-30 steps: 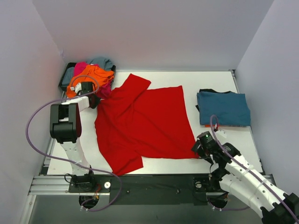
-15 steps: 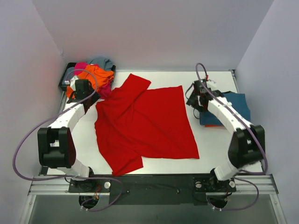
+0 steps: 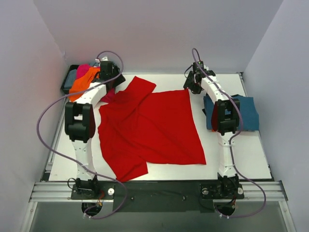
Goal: Fold and stack the t-shirts
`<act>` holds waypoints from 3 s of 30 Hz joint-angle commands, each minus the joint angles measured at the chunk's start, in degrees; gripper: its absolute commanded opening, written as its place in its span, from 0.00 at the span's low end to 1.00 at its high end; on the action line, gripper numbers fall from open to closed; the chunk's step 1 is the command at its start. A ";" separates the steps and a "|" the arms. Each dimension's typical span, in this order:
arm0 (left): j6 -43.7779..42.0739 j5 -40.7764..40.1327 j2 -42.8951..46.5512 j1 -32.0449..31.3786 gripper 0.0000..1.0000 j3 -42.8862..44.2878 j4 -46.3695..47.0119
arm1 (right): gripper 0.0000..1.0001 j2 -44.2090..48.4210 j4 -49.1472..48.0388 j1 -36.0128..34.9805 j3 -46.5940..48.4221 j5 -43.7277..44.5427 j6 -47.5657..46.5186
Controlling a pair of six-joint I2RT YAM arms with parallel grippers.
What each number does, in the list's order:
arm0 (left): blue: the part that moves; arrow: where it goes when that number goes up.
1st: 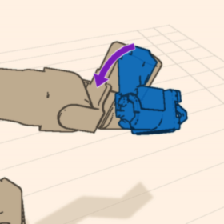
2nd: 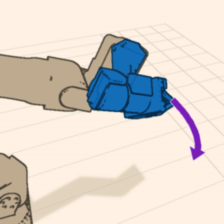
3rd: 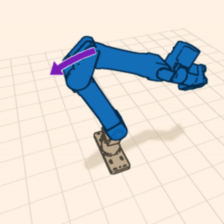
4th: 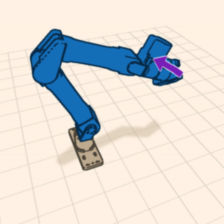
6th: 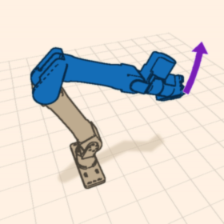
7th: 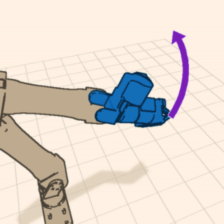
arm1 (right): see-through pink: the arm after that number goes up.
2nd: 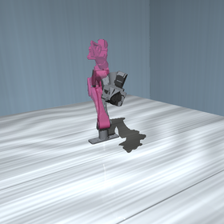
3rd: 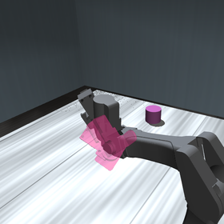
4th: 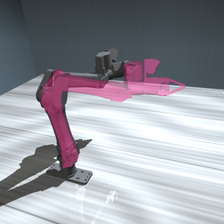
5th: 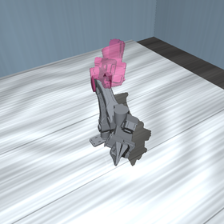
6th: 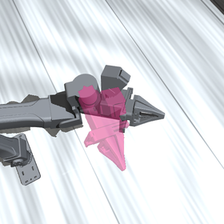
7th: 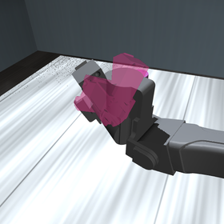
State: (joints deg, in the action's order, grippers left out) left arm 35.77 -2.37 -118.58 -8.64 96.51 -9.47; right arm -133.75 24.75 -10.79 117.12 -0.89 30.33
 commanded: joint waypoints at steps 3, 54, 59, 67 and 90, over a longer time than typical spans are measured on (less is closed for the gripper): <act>1.06 5.44 -12.80 0.21 0.57 14.75 -6.08 | 0.49 -9.75 8.11 1.47 14.35 -2.89 -0.88; 5.11 7.29 -42.79 0.65 0.50 49.48 -0.64 | 0.42 -4.51 9.70 9.47 15.95 -1.49 -6.86; 0.36 9.31 -31.83 0.03 0.52 40.81 4.00 | 0.46 4.10 6.55 6.49 6.48 -2.45 -6.95; -2.19 10.28 -15.31 -2.16 0.58 33.67 -0.19 | 0.46 21.41 2.15 1.30 -14.76 -1.67 -4.40; 5.80 -9.22 71.01 -13.50 0.57 -60.81 -16.01 | 0.47 70.03 -11.74 -26.08 -75.63 -5.62 0.78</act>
State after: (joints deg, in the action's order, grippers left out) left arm 38.85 -7.57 -55.64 -22.06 40.32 -21.10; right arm -64.82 16.69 -26.30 42.65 -5.78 31.40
